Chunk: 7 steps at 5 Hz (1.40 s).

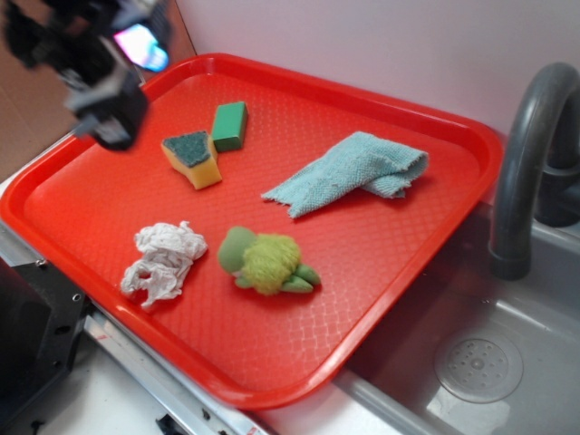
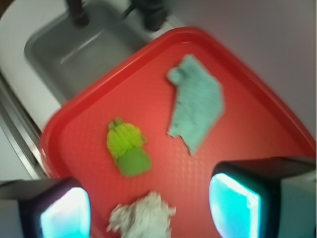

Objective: Grab the green animal.

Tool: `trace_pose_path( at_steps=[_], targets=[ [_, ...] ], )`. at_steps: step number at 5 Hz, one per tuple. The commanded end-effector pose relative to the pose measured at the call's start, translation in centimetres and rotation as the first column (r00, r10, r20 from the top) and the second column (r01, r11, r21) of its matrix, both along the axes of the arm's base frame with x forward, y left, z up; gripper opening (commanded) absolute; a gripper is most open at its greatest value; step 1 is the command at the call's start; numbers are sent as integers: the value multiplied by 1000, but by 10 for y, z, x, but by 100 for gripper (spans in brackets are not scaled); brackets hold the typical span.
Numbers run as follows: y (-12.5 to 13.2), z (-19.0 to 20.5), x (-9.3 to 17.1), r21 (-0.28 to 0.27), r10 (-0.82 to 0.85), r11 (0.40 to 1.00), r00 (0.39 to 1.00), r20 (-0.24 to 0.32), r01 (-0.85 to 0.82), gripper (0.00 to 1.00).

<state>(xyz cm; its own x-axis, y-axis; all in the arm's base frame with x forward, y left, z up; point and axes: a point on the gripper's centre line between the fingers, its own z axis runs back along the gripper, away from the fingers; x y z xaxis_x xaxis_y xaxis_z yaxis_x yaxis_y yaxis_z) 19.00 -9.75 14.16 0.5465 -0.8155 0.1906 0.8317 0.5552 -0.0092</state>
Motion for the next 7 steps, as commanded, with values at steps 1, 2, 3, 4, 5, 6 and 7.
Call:
trace_pose_path(
  at_steps=[1, 2, 3, 4, 5, 6, 7],
  targets=[
    [-14, -37, 5, -73, -256, 964, 966, -14, 255, 100],
    [-23, -58, 4, -32, -291, 956, 955, -53, 290, 100],
    [-31, -80, -3, -4, -322, 946, 942, -98, 323, 100],
    [-42, -102, -13, 25, -385, 920, 913, -136, 392, 100],
    [-44, -120, -16, 115, -322, 930, 926, -198, 348, 100],
    [-41, -127, -11, 138, -291, 936, 933, -212, 323, 0],
    [-40, -122, -10, 174, -244, 944, 948, -204, 281, 0]
  ],
)
